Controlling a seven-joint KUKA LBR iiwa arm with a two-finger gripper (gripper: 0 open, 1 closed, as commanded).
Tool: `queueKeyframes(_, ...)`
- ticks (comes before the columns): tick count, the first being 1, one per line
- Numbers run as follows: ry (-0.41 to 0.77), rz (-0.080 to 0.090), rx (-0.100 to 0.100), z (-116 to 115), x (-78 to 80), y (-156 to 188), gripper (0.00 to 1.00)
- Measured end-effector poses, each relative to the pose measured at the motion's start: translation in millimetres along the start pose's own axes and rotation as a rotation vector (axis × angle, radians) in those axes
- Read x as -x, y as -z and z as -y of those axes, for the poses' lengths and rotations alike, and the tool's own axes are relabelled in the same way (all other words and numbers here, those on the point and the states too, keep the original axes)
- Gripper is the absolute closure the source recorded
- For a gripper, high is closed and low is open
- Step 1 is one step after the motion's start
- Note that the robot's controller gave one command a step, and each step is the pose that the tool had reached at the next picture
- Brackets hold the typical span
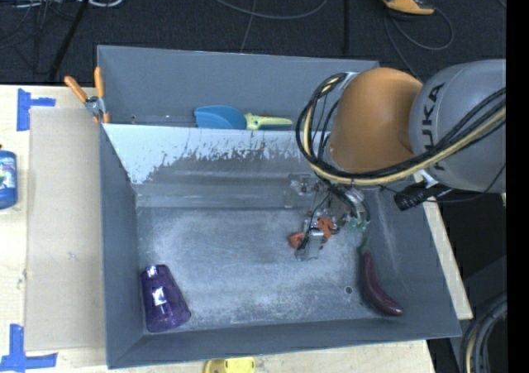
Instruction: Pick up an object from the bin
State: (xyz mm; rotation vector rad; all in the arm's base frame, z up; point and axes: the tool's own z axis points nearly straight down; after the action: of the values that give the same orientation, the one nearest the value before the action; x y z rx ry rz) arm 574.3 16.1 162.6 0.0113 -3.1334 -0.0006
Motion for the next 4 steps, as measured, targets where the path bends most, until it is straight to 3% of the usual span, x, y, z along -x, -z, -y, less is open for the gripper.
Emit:
queueKeyframes(1, 0.0, 0.008, 0.0, 0, 1.6, 5, 0.0)
queueKeyframes(2, 0.116, 0.011, -0.001, 36, 17.7, -46, 0.0)
queueKeyframes(3, 0.175, 0.01, -0.002, 82, 11.7, -30, 0.0)
queueKeyframes(4, 0.397, 0.011, -0.002, 81, 22.6, -51, 0.0)
